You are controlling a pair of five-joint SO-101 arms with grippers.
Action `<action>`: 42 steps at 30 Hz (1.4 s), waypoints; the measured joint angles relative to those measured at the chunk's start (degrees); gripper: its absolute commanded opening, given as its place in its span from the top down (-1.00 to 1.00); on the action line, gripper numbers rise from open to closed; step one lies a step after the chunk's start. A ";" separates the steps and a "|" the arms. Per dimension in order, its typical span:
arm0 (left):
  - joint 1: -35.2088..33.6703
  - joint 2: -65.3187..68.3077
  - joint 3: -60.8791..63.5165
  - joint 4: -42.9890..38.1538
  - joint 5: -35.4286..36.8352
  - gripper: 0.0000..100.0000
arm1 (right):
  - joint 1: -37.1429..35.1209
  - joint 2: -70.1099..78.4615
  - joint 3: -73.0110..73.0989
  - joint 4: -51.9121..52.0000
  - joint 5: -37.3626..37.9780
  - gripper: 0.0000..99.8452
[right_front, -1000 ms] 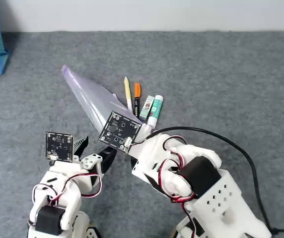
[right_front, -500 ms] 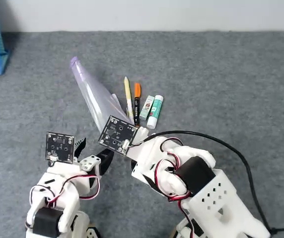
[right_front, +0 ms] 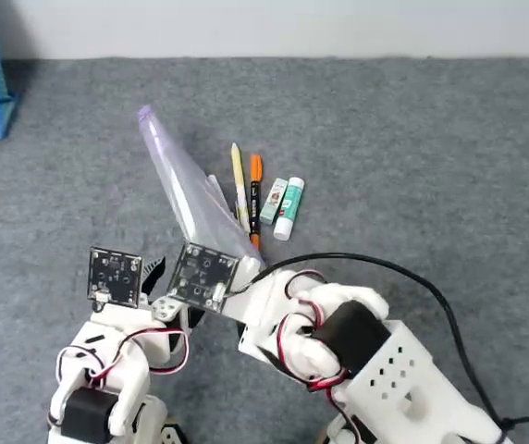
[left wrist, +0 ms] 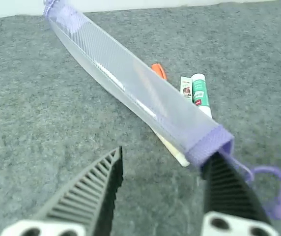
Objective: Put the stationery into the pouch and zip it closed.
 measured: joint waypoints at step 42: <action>-12.22 0.00 6.68 -0.09 -6.77 0.37 | 15.38 -18.46 0.00 10.29 7.21 0.98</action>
